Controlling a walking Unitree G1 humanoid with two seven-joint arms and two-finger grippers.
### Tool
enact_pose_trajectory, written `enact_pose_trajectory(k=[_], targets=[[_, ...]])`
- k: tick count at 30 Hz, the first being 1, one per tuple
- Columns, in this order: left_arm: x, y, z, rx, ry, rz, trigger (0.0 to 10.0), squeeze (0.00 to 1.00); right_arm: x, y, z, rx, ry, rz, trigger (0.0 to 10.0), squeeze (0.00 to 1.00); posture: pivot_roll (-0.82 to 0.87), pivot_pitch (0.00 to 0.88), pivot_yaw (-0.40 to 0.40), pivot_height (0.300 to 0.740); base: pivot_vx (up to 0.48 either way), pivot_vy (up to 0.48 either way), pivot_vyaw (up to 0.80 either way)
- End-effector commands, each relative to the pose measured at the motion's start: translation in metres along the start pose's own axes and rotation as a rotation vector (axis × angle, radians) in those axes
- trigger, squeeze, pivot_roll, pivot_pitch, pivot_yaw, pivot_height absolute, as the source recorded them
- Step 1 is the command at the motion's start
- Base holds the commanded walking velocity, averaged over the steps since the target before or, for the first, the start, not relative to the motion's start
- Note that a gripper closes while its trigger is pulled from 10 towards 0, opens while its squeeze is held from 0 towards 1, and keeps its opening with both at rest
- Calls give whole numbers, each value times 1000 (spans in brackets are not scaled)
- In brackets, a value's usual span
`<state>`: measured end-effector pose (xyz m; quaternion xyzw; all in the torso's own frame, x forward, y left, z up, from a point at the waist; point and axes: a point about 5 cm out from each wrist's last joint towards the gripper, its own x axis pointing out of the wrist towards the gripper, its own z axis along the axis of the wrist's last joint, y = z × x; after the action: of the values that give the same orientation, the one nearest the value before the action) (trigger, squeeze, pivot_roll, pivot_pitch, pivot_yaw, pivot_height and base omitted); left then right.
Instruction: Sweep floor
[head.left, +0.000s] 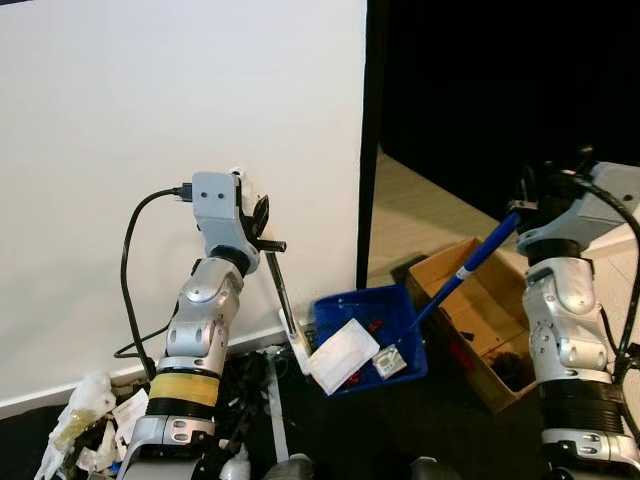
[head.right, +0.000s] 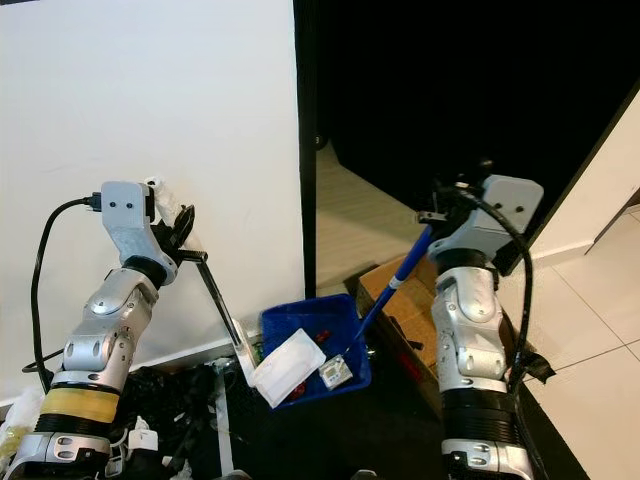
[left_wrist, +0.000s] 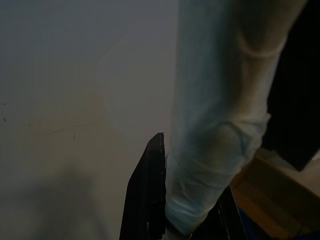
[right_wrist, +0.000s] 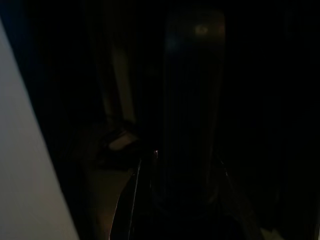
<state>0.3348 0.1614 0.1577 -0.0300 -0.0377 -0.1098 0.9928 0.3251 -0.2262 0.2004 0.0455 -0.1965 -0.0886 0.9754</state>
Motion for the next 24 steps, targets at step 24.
enact_pose_trajectory(k=[24], targets=[[3, -1, 5, 26, -25, -15, 10000, 0, 14, -17, 48, 21, -174, -60, 10000, 0, 52, 44, 70, 740, 204, -361, 0]])
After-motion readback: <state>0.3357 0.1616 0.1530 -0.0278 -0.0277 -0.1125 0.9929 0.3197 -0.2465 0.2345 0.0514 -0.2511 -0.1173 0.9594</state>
